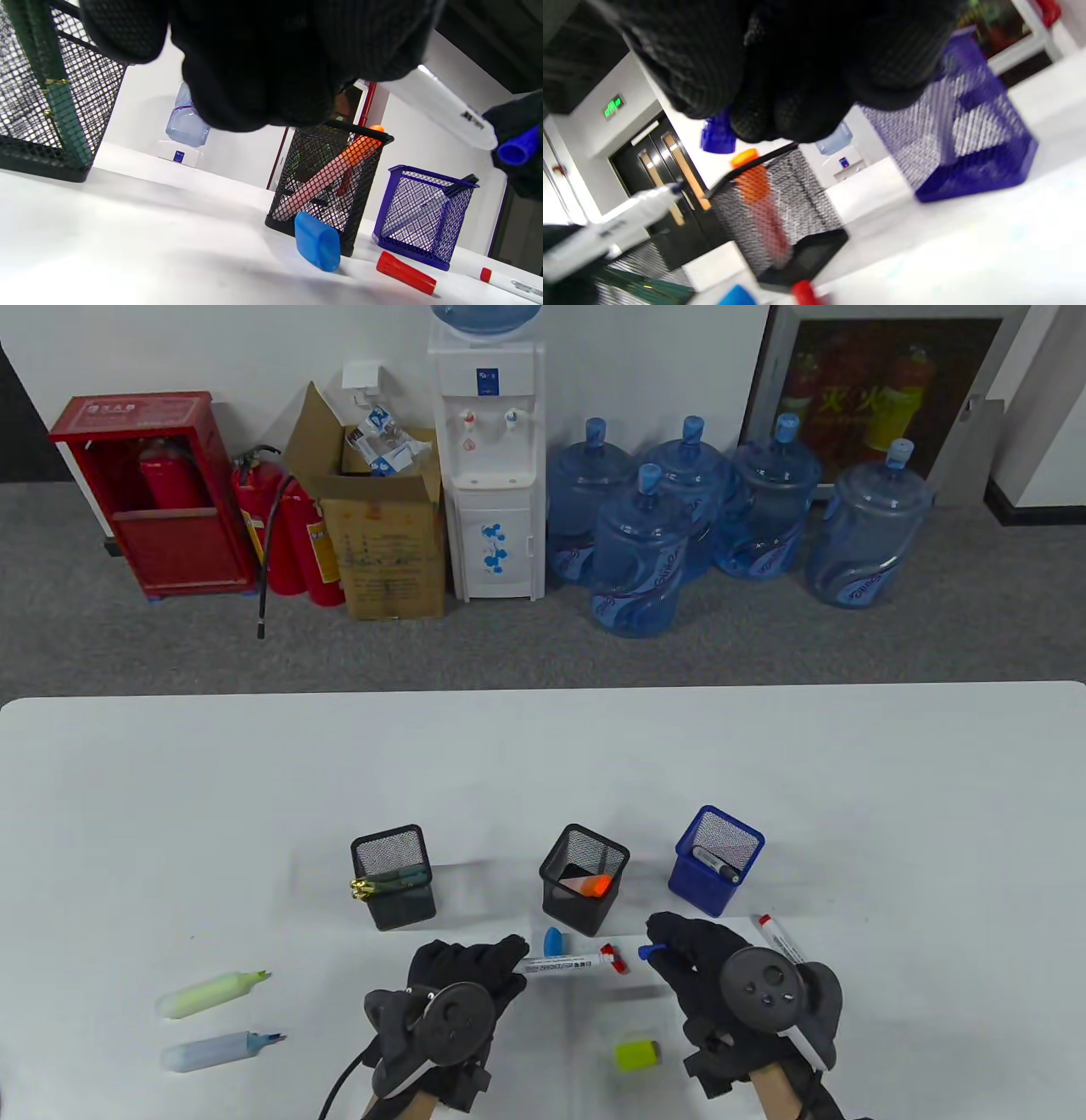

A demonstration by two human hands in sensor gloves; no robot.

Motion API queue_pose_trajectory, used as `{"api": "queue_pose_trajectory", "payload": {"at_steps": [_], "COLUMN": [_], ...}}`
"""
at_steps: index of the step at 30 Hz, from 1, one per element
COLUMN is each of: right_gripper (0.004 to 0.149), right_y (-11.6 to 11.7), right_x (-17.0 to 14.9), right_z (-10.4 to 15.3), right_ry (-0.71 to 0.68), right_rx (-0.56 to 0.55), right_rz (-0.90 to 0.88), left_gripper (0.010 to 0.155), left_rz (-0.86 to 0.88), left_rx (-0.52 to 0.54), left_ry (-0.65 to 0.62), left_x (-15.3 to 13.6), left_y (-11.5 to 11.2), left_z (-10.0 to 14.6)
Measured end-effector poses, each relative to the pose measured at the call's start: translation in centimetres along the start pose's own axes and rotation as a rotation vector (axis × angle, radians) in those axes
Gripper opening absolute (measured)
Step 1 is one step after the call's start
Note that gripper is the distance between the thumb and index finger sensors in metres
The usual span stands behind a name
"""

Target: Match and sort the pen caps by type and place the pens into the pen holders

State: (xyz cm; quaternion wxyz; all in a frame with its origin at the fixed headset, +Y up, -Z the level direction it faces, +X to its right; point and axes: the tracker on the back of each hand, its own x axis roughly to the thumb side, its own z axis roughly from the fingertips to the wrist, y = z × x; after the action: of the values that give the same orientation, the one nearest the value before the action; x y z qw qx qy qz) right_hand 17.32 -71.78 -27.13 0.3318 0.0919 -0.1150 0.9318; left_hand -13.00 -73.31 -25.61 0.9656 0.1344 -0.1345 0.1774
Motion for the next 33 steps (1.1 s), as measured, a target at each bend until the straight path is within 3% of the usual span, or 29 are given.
{"api": "queue_pose_trajectory", "payload": {"at_steps": [5,14,20,24,33], "right_gripper": [0.049,0.050,0.050,0.051,0.049], "right_y": [0.2,0.4,0.9,1.3,1.1], "right_x": [0.0,-0.6,-1.0,-1.5,-0.4], "right_z": [0.0,0.1,0.1,0.0,0.1], "right_ry": [0.018,0.040,0.087,0.090,0.040], "right_rx": [0.042,0.042,0.099,0.192,0.172], "right_rz": [-0.130,-0.166,-0.251,-0.253,-0.205], "left_gripper": [0.050,0.050,0.050,0.050,0.050], "left_rz": [0.031,0.079,0.096,0.141,0.081], "left_rx": [0.014,0.017,0.025,0.009,0.009], "left_ry": [-0.010,-0.001,-0.008,0.003,-0.038], "left_x": [0.3,0.4,0.6,0.5,1.2], "left_y": [0.1,0.1,0.1,0.0,-0.1], "left_z": [0.0,0.1,0.2,0.2,0.3]}}
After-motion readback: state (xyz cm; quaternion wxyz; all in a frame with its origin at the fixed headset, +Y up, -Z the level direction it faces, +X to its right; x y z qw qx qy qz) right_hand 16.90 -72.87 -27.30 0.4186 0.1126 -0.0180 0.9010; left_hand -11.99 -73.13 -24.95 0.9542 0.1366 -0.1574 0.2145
